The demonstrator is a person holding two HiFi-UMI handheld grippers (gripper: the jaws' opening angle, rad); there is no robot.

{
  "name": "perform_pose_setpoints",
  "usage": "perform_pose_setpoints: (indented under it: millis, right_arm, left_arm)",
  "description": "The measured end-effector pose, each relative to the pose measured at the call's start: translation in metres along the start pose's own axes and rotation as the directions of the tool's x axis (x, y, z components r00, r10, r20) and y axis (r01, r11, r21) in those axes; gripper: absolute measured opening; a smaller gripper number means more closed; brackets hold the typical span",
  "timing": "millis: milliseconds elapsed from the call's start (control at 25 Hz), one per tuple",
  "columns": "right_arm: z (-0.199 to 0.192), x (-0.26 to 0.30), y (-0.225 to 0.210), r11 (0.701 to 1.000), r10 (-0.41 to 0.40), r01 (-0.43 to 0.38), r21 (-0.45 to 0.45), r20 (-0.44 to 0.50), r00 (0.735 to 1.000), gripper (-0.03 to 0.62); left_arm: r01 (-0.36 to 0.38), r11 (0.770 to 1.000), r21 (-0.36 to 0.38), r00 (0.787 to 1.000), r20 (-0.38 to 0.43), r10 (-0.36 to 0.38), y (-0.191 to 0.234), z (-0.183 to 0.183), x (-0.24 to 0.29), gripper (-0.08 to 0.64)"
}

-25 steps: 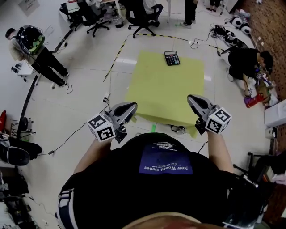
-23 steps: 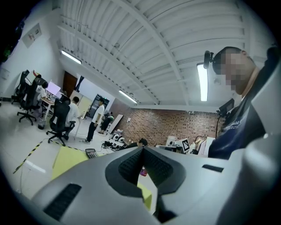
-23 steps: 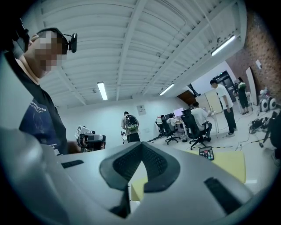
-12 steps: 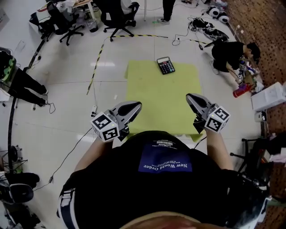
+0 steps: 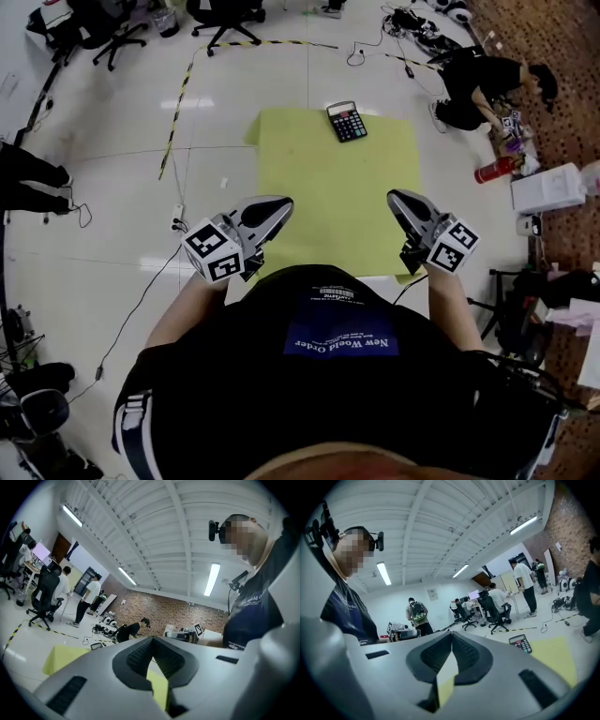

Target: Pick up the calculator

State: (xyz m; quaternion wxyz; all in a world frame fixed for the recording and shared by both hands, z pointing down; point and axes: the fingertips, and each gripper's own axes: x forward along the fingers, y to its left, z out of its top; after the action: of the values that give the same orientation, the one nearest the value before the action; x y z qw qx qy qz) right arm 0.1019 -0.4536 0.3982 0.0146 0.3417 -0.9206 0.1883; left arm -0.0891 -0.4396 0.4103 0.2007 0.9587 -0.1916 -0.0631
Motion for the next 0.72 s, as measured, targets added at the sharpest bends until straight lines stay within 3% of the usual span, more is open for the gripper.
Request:
perform_pose_setpoints:
  millis: [320,520,720]
  right_arm:
    - [0.002,0.013,-0.088,0.990,0.137,-0.136,0.035,-0.044,0.990,0.061]
    - [0.004,0.037,-0.168,0.975,0.219,-0.220,0.004,-0.129,0.967,0.114]
    - [-0.003,0.085,-0.254,0.963,0.261,-0.269,-0.003,-0.221,0.939,0.183]
  left_arm:
    - [-0.106,0.994,0.008,0.994,-0.042,0.106,0.016,-0.018,0.055,0.006]
    - [-0.179,0.984,-0.023,0.984,-0.016,0.179,0.034,-0.018,0.096,0.006]
    - [-0.228,0.972,-0.051,0.973,-0.059,0.225,0.060,-0.030,0.127,0.006]
